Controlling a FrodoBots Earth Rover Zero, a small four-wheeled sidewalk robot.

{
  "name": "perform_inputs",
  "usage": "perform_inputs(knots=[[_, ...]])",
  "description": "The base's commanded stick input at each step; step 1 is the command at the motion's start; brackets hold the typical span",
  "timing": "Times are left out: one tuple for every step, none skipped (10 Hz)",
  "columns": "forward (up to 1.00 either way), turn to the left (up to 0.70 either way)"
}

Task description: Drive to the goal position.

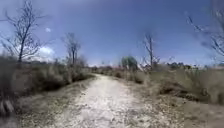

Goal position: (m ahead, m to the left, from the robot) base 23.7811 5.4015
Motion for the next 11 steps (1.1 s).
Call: perform_inputs(knots=[[0.70, 0.00], [0.70, 0.00], [0.70, 0.00], [0.70, 0.00], [0.70, 0.00], [0.70, 0.00], [0.70, 0.00], [0.70, 0.00], [0.70, 0.00], [0.70, 0.00], [0.70, 0.00]])
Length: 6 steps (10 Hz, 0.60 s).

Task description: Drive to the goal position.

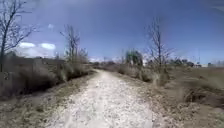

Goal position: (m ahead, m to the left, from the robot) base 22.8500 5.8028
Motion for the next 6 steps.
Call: perform_inputs(knots=[[0.70, 0.00], [0.70, 0.00], [0.70, 0.00], [0.70, 0.00], [0.70, 0.00], [0.70, 0.00]])
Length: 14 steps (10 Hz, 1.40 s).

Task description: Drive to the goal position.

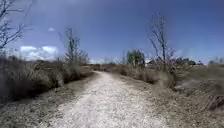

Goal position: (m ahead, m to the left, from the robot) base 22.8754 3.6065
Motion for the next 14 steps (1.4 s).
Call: perform_inputs(knots=[[0.70, 0.00], [0.70, 0.00], [0.70, 0.00], [0.70, 0.00], [0.70, 0.00], [0.70, 0.00], [0.70, 0.00], [0.70, 0.00], [0.70, 0.00], [0.70, 0.00], [0.70, 0.00], [0.70, 0.00], [0.70, 0.00], [0.70, 0.00]])
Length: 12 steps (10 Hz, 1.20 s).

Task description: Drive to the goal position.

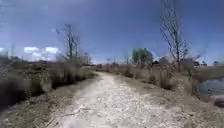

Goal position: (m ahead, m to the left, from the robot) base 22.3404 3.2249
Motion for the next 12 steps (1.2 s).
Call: perform_inputs(knots=[[0.70, 0.00], [0.70, 0.00], [0.70, 0.00], [0.70, 0.00], [0.70, 0.00], [0.70, 0.00], [0.70, 0.00], [0.70, 0.00], [0.70, 0.00], [0.70, 0.00], [0.70, 0.00], [0.70, 0.00]])
